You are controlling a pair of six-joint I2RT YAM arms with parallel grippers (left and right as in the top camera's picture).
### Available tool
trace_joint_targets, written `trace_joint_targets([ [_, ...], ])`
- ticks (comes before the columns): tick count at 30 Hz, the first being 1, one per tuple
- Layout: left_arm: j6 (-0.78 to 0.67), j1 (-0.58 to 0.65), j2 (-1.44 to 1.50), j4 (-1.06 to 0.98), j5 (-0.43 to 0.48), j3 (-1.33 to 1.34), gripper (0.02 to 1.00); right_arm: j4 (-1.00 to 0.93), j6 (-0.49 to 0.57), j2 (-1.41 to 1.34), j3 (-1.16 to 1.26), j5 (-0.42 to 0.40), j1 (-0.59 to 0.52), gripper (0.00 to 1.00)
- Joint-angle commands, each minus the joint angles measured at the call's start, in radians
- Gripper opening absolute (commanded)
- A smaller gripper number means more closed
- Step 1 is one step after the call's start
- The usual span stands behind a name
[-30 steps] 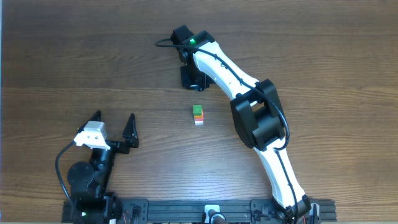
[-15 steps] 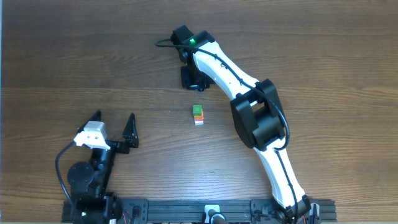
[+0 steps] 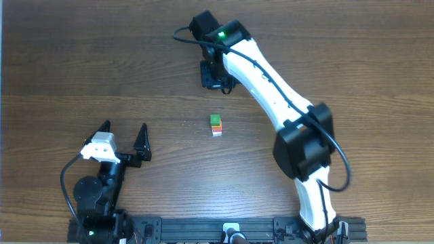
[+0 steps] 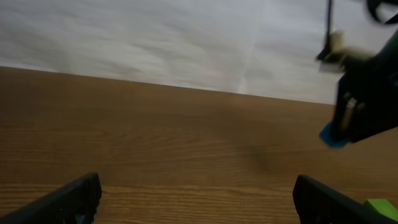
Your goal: Stack Cubes
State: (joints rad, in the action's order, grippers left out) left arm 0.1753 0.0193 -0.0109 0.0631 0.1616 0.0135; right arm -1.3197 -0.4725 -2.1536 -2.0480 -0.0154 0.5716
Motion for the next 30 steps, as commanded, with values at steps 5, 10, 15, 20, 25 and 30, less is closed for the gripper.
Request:
trace_joint_targets([
  [5,-0.014,-0.004,0.005,-0.003,0.005,-0.008,1.0,-0.124,-0.044,0.12,-0.019,-0.047,0.057,0.012],
  [10,-0.014,-0.004,0.005,-0.003,0.005,-0.008,1.0,-0.197,-0.081,0.142,-0.017,-0.046,0.1,0.009],
  [15,-0.014,-0.004,0.005,-0.003,0.005,-0.008,0.998,-0.206,-0.112,0.167,0.021,-0.046,0.138,0.014],
  [20,-0.014,-0.004,0.005,-0.003,0.005,-0.008,1.0,-0.156,-0.135,0.232,0.133,-0.038,0.151,0.014],
  [25,-0.014,-0.004,0.005,-0.003,0.005,-0.008,1.0,-0.086,-0.146,0.294,0.248,-0.014,0.156,0.012],
  [30,-0.014,-0.004,0.005,-0.003,0.005,-0.008,1.0,-0.071,-0.163,0.294,0.261,-0.008,0.171,0.012],
])
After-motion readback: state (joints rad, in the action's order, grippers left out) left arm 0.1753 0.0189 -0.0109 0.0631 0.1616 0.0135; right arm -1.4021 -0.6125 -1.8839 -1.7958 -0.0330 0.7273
